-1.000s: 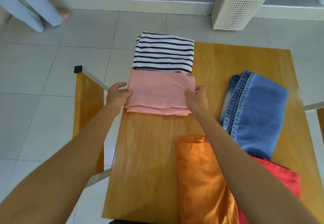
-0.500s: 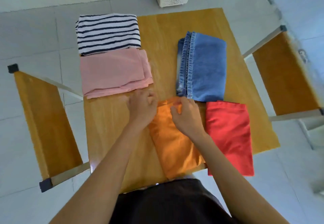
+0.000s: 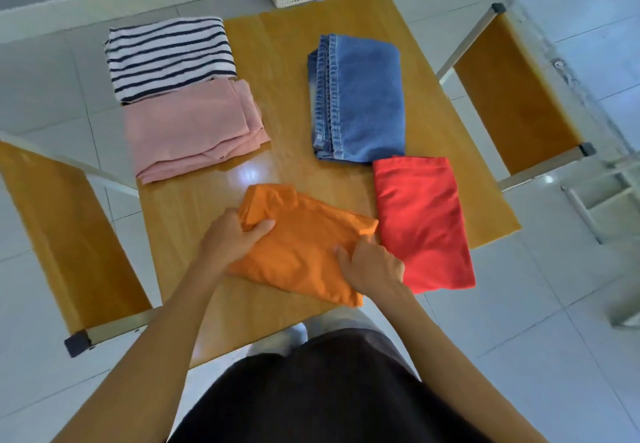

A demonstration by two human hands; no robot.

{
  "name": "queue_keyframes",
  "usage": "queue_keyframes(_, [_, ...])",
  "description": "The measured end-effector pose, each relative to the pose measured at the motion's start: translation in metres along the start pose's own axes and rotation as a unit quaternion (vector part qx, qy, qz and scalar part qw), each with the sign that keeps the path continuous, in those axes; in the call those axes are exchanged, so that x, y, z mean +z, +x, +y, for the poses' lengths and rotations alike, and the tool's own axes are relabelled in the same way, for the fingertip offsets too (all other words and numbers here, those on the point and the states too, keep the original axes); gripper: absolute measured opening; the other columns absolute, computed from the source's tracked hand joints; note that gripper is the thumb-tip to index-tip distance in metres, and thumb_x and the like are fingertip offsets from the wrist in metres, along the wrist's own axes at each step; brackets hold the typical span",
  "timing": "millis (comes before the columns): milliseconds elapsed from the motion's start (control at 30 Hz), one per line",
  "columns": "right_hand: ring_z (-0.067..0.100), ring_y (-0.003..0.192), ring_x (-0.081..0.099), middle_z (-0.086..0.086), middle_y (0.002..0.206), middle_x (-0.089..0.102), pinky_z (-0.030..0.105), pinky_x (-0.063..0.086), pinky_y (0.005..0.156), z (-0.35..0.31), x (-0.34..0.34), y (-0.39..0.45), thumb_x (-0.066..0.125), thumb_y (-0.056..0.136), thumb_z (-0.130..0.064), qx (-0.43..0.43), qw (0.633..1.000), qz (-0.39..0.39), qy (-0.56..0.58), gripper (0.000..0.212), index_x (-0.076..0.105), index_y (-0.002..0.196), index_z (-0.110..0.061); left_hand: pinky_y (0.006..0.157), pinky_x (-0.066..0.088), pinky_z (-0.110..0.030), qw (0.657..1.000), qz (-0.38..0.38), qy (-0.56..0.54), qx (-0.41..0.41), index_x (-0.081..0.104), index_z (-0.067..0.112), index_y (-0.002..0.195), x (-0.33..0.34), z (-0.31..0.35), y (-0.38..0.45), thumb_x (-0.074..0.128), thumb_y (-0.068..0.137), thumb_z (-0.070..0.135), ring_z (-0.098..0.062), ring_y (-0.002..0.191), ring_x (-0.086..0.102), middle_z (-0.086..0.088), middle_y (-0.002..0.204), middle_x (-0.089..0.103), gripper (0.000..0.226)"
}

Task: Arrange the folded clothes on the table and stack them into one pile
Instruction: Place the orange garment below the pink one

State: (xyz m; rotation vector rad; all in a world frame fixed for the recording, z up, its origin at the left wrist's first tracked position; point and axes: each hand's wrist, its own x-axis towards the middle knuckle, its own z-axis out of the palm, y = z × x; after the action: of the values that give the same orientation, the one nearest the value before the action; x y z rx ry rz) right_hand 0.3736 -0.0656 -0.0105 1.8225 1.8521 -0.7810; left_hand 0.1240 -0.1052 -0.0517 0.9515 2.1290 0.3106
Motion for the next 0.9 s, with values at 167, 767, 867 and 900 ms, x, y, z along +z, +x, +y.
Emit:
queue_keyframes(167, [0.036,0.105,0.063,0.011,0.125,0.045,0.044,0.05,0.078,-0.027,0.01,0.001,0.057,0.089,-0.063,-0.044,0.988,0.118,0.086,0.067,0.04,0.127,-0.011,0.088,0.052,-0.038,0.987,-0.012,-0.136,-0.088,0.062,0.014,0.128,-0.01,-0.041,-0.045,0.067,0.076,0.07,-0.029,0.108,0.063,-0.008,0.124,0.066,0.077])
queue_keyframes(767, [0.017,0.079,0.06,0.002,0.085,0.066,0.034,0.047,0.07,-0.145,-0.032,0.08,0.078,0.081,-0.041,-0.142,0.91,-0.034,0.388,0.041,0.071,0.096,-0.004,0.09,0.049,-0.041,0.934,0.129,-0.306,-0.132,0.041,0.019,0.141,-0.081,-0.061,-0.013,0.049,0.091,0.066,-0.02,0.108,0.053,0.004,0.121,0.051,0.068])
queue_keyframes(867, [0.021,0.091,0.065,0.003,0.093,0.07,0.039,0.053,0.08,-0.158,-0.03,0.094,0.069,0.087,-0.044,-0.131,0.928,-0.031,0.348,0.036,0.07,0.099,-0.011,0.091,0.051,-0.043,0.942,0.124,-0.257,-0.178,0.052,0.014,0.133,-0.087,-0.064,0.005,0.047,0.095,0.06,-0.03,0.111,0.059,-0.005,0.124,0.06,0.06])
queue_keyframes(900, [0.024,0.094,0.066,0.003,0.094,0.07,0.039,0.054,0.079,-0.159,-0.029,0.097,0.066,0.088,-0.045,-0.126,0.933,-0.028,0.337,0.035,0.069,0.1,-0.013,0.092,0.051,-0.044,0.942,0.131,-0.239,-0.194,0.055,0.012,0.129,-0.086,-0.064,0.009,0.047,0.096,0.057,-0.032,0.108,0.06,-0.009,0.123,0.062,0.056])
